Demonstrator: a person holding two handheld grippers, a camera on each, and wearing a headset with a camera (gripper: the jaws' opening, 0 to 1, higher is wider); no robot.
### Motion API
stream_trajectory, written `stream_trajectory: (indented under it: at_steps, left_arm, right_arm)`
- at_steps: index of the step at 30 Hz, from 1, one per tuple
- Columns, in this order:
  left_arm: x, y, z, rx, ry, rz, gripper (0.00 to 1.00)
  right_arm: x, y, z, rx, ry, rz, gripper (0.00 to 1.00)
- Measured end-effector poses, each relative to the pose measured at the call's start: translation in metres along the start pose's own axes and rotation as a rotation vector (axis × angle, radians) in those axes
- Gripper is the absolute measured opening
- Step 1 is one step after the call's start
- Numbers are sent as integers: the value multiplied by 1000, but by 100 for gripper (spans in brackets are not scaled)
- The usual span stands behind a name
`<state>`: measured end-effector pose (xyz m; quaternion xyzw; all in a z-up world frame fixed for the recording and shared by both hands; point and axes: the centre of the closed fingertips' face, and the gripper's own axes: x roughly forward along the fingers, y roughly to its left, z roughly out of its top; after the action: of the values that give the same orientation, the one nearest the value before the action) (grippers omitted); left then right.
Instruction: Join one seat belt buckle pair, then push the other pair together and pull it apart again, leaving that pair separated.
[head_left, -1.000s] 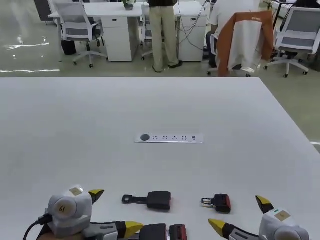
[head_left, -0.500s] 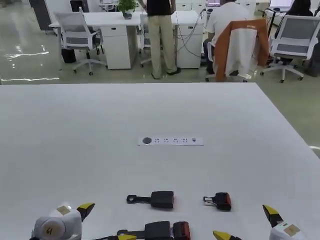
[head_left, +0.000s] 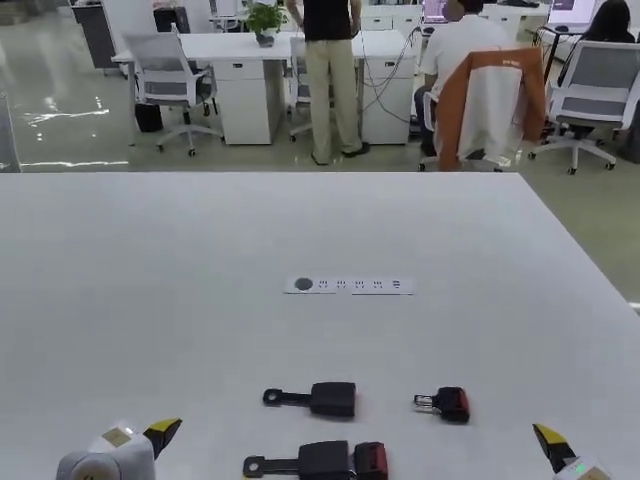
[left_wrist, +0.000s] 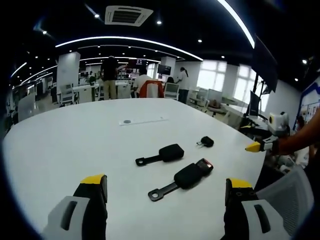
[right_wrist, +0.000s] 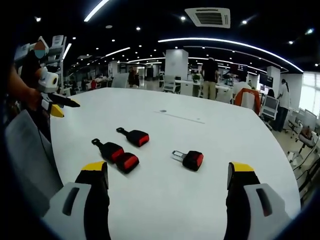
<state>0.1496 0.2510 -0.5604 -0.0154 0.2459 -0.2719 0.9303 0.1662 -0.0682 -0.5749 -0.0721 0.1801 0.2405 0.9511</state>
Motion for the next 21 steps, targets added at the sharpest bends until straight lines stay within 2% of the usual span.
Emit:
stream_trajectory:
  at_steps: [5,9,13,21]
  left_arm:
    - [-2,11,-6,4,-3,5,100]
    - [-5,9,-4,15,0,5,100]
    - [-7,14,-6,25,-1,4,100]
    - [-8,4,3,40,-3,-9,100]
  right_arm:
    - [1,7,1,-27,8,21,99]
    - [3,9,2,-36,11,33,99]
    - [4,13,3,-53,11,49,99]
    - [3,19,5,-70,15,60,99]
